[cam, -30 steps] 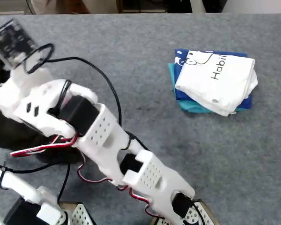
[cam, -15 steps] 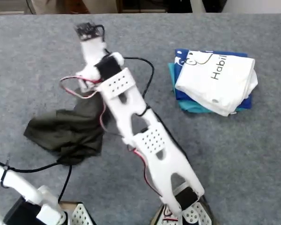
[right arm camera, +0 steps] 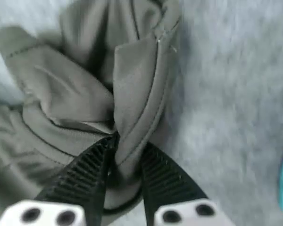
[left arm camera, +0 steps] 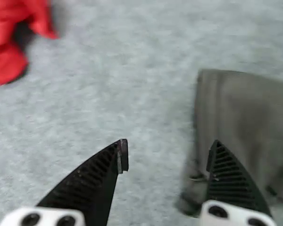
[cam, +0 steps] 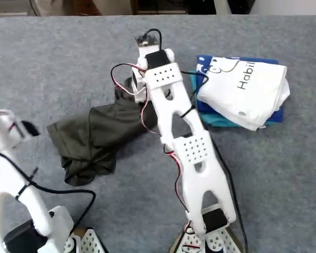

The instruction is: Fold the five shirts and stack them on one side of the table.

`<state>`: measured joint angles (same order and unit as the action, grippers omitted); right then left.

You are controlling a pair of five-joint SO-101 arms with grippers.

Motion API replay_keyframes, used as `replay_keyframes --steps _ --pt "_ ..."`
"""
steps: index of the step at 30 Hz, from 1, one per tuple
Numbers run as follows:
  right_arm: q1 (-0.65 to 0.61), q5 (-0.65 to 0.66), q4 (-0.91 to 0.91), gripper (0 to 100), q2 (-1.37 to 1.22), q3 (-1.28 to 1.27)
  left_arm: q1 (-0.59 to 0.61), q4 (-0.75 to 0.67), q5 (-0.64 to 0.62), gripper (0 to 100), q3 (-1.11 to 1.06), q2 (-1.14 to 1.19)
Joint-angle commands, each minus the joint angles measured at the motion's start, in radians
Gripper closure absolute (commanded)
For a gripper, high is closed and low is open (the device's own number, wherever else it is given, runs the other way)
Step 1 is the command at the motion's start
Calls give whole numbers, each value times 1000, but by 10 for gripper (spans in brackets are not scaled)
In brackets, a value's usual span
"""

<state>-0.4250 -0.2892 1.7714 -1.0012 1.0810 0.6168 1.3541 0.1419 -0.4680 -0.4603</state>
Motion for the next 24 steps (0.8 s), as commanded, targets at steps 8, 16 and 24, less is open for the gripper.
replay_keyframes --steps 8,16,24 --pt "54 127 2 998 484 -789 -382 6 -155 726 66 88" --pt "12 147 -51 901 782 -1170 -512 -52 -222 726 123 450" --pt "53 153 -75 594 952 -1204 -514 -6 -184 919 193 535"
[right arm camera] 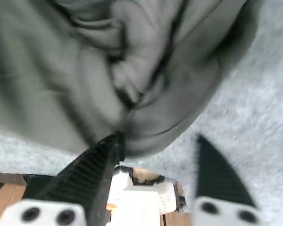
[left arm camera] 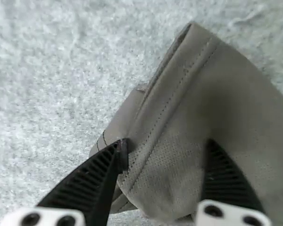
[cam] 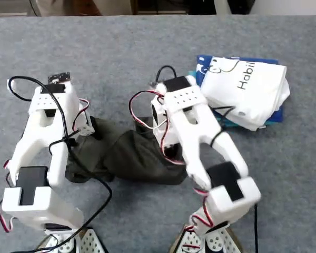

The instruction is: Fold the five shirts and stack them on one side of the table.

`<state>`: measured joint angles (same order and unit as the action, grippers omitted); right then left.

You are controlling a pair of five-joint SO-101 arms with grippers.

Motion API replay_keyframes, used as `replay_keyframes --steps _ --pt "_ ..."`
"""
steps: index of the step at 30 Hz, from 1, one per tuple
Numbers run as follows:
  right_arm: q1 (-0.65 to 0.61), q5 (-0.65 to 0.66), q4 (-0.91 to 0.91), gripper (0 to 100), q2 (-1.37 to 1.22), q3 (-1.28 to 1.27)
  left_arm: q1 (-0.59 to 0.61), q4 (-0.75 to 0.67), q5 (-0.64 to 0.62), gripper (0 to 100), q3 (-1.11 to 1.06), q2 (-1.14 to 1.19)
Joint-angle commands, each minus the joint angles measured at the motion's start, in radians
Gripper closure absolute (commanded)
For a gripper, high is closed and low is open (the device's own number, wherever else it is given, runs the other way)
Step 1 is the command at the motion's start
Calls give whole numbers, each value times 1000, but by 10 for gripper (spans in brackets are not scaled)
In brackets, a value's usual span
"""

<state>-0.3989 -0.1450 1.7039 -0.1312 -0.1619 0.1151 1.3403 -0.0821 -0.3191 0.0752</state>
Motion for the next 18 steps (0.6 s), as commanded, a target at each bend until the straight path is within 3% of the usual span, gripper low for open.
replay_keyframes --steps 1,4,11,18 --pt "45 8 -8 599 93 68 -14 8 80 970 40 1" --pt "107 8 -2 620 99 166 -34 18 173 980 -5 -4" --pt "142 3 -46 674 61 375 -37 34 215 981 -117 -10" --pt "142 0 -51 777 -173 536 68 221 310 981 -114 -232"
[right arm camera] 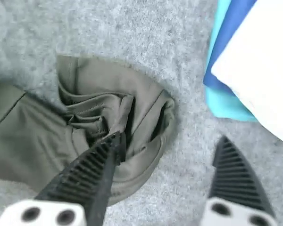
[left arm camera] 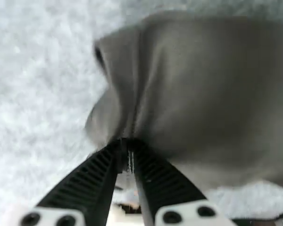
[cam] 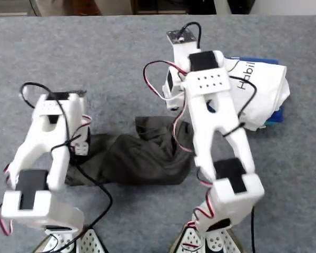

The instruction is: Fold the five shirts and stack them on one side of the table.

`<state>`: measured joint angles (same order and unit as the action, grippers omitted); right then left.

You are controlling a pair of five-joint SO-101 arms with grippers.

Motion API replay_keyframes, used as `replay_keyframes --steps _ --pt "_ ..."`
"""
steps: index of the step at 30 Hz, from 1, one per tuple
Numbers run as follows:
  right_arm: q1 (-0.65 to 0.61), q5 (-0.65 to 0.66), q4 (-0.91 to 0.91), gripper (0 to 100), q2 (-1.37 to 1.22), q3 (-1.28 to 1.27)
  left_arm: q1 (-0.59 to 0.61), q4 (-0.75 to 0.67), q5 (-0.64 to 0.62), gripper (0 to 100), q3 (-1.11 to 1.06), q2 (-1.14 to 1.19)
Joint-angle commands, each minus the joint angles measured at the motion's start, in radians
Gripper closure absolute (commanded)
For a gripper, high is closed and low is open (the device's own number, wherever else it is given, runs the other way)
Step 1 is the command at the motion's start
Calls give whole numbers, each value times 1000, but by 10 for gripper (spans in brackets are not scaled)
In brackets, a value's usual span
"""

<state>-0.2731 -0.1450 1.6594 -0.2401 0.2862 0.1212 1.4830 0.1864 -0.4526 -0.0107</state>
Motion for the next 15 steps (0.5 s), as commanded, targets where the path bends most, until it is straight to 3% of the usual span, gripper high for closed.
replay_keyframes --steps 1,8,11,15 --pt "16 0 -6 801 -101 111 94 112 68 981 29 -206" --pt "-4 8 -6 937 -328 325 364 249 296 981 -26 -607" --pt "-42 29 -5 926 -418 415 477 250 391 981 -120 -699" --pt "-117 164 5 881 -526 516 612 252 460 981 -193 -736"
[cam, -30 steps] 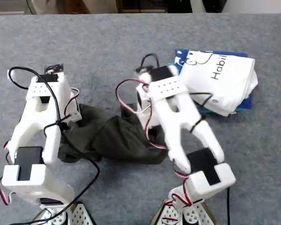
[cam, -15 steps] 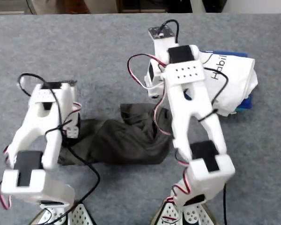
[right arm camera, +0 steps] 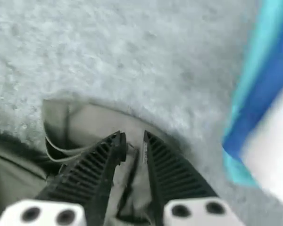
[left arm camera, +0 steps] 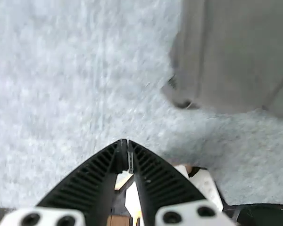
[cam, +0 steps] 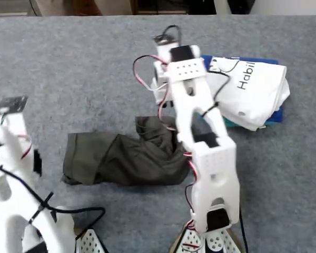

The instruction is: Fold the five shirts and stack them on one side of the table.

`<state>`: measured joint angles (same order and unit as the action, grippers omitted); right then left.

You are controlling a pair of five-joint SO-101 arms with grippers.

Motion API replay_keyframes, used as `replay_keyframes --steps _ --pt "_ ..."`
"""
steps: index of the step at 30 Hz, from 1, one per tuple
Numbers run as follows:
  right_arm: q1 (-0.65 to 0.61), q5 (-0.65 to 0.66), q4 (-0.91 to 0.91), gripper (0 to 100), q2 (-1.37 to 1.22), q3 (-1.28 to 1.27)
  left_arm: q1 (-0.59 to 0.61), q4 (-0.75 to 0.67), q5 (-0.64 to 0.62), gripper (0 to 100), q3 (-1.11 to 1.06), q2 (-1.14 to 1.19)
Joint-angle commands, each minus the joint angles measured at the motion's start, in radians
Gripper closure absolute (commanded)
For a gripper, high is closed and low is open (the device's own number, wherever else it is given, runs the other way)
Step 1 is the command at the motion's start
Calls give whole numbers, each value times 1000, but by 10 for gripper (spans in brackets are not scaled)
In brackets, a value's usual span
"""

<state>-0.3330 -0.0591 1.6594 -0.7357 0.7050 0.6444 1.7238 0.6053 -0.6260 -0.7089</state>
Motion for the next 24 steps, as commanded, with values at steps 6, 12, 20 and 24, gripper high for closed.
replay_keyframes --steps 6,12,20,24 --pt "-166 318 89 797 -143 255 176 11 55 980 -18 -38" --pt "-205 520 94 789 -246 374 176 11 55 980 -18 -38" --pt "-185 528 115 789 -320 401 175 8 54 978 -29 -38" --pt "-185 559 107 789 -363 404 173 6 54 977 -37 -38"
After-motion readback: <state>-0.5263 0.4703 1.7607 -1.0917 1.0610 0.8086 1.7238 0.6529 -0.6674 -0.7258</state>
